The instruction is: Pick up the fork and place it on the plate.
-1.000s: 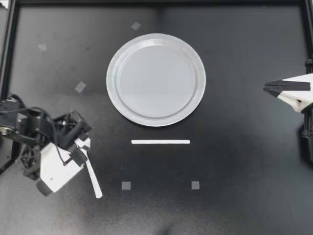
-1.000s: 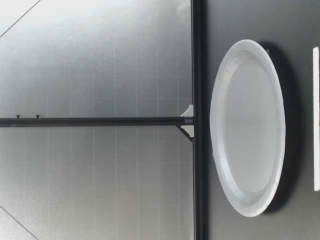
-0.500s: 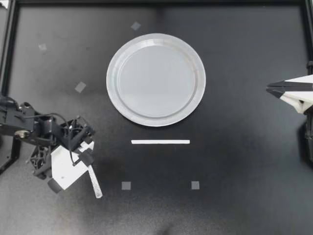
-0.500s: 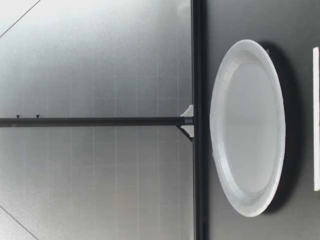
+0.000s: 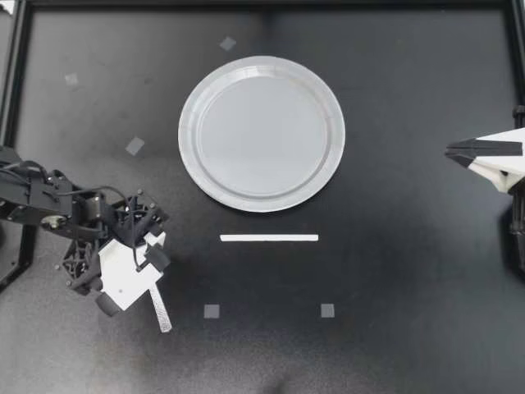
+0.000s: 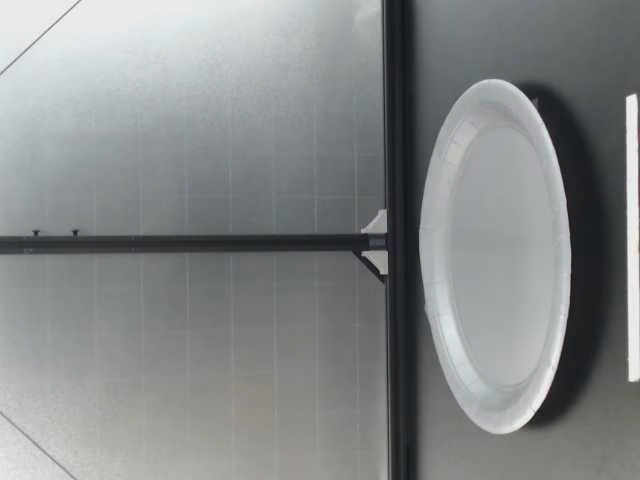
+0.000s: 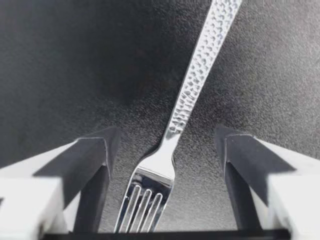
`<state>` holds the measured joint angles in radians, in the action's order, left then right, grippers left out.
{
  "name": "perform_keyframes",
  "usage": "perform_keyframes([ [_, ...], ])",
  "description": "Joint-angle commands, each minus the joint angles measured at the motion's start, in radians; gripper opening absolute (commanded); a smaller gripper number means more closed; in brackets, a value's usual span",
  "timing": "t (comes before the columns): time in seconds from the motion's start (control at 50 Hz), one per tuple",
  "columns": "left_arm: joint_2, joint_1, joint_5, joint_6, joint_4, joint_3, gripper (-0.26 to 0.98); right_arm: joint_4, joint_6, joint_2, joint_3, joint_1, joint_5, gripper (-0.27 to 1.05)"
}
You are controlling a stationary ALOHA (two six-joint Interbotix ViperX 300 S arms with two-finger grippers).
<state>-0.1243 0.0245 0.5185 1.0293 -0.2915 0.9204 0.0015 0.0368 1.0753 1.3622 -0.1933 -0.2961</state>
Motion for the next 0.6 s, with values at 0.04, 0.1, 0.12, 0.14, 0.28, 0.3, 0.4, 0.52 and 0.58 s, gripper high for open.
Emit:
perform_keyframes([
  [0.04,0.002,-0.003,-0.003,0.002,-0.011,-0.025,0.61,0.003,0.0,-0.003,-0.012,-0.006,-0.003,-0.1],
  [0.1,0.006,-0.002,-0.003,0.002,-0.014,-0.026,0.61,0.003,0.002,-0.003,-0.012,-0.006,-0.003,-0.1],
  [0.12,0.009,0.0,-0.003,0.002,-0.015,-0.026,0.61,0.003,0.002,-0.003,-0.012,-0.006,-0.003,-0.1],
  [0.14,0.009,0.002,-0.003,0.002,-0.015,-0.026,0.61,0.003,0.0,-0.003,-0.012,-0.006,-0.003,-0.1],
  [0.28,0.009,0.009,-0.003,0.002,-0.02,-0.021,0.61,0.003,-0.002,-0.003,-0.012,-0.006,-0.003,-0.1],
  [0.3,0.011,0.011,-0.005,0.002,-0.021,-0.021,0.61,0.003,-0.002,-0.003,-0.012,-0.006,-0.003,-0.1],
  [0.4,0.017,0.032,-0.012,0.002,-0.021,-0.02,0.6,0.003,0.0,-0.003,-0.012,-0.006,-0.003,-0.1],
  [0.52,0.032,0.04,-0.023,0.002,-0.021,-0.018,0.58,0.003,-0.002,-0.003,-0.012,-0.006,-0.003,-0.1],
  [0.58,0.037,0.04,-0.026,0.002,-0.021,-0.017,0.58,0.003,0.0,-0.003,-0.012,-0.006,-0.003,-0.1],
])
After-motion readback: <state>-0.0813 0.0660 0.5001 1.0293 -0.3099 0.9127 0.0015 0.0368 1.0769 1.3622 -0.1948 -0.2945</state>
